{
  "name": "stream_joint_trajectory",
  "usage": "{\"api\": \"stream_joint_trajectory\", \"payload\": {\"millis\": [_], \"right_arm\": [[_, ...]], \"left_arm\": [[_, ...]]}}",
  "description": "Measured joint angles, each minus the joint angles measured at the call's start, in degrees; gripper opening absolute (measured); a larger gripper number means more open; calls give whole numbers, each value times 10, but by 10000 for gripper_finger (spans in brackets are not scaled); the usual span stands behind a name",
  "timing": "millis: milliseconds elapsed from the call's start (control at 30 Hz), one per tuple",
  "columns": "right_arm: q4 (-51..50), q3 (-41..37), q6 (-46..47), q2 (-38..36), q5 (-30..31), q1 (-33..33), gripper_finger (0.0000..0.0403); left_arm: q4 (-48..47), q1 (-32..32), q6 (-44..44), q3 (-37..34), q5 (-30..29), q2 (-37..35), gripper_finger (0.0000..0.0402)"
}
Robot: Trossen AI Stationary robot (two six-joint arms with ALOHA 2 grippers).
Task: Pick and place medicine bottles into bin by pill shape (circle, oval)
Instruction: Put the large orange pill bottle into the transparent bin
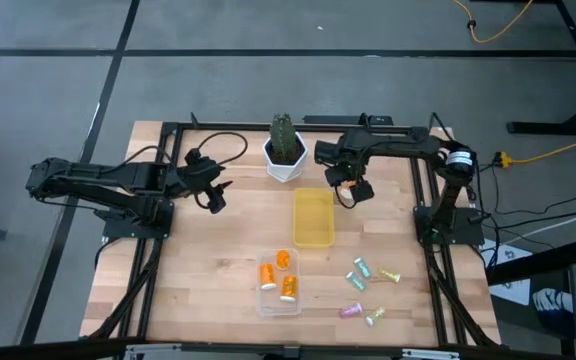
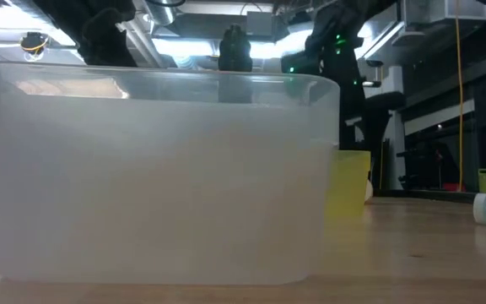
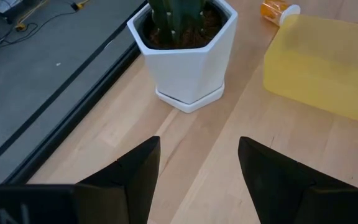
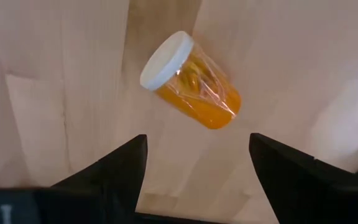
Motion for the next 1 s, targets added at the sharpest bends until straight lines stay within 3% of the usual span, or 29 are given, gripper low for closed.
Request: {"api": "stream_joint_trajectory", "payload": {"millis": [367, 600, 800, 1000], "right_arm": [[52, 0, -16, 34, -12, -39, 284], [22, 0, 4, 34, -28, -58, 284], [-8, -3, 71, 34, -89, -79, 284], [3, -80, 94, -5, -101, -95, 284]], "left_arm": [[0, 0, -4, -32, 0, 0, 212], [31, 0, -5, -32, 1, 0, 212], [27, -24, -15, -32, -6, -17, 212], [12, -59, -39, -32, -44, -56, 212]]}}
